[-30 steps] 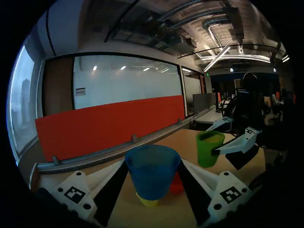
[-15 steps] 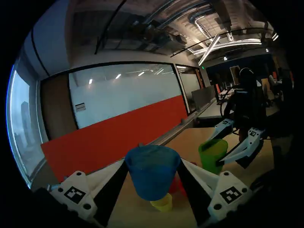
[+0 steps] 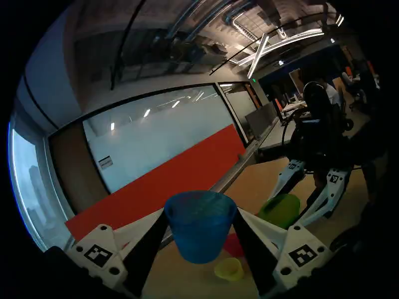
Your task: Pour water
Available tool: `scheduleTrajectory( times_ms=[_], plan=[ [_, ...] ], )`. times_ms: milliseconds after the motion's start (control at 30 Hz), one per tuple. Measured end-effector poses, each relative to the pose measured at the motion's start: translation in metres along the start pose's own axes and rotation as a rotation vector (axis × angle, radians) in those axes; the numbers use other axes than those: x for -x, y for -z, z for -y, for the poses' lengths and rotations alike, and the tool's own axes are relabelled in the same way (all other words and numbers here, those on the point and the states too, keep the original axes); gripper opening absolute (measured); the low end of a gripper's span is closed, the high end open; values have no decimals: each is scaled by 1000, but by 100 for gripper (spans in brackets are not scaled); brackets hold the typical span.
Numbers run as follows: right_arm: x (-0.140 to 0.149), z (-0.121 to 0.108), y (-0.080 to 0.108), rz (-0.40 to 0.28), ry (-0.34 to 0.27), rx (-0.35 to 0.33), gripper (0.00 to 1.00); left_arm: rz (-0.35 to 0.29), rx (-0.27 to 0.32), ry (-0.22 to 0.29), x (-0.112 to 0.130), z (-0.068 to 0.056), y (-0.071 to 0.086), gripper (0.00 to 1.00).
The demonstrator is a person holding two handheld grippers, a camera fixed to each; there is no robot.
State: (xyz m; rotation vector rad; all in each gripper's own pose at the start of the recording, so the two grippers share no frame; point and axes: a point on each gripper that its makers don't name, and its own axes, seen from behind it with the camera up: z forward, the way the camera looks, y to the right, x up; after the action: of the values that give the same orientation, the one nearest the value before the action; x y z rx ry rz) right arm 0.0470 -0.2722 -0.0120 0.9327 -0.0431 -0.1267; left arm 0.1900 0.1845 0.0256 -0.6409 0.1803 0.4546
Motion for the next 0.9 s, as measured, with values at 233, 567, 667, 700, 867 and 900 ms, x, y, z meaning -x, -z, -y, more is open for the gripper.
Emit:
scheduleTrajectory(
  times_ms=[233, 567, 667, 700, 867, 900],
  plan=[
    [-1, 6, -7, -4, -2, -14, 91, -9, 0, -76, -15, 0, -1, 87],
    [-4, 15, -15, -9, -2, -38, 91, -11, -1, -139, -28, -1, -1, 87],
    [-5, 18, -18, -10, -2, -44, 91, -11, -3, -160, -31, -1, -2, 87],
    [-5, 18, -19, -10, -2, -47, 91, -11, -4, -168, -32, -1, -2, 87],
    [-6, 21, -21, -12, 0, -53, 91, -7, -13, -209, -35, -1, -2, 87],
    [-6, 21, -22, -12, -1, -55, 91, -6, -15, -218, -36, -1, -2, 87]
  ],
)
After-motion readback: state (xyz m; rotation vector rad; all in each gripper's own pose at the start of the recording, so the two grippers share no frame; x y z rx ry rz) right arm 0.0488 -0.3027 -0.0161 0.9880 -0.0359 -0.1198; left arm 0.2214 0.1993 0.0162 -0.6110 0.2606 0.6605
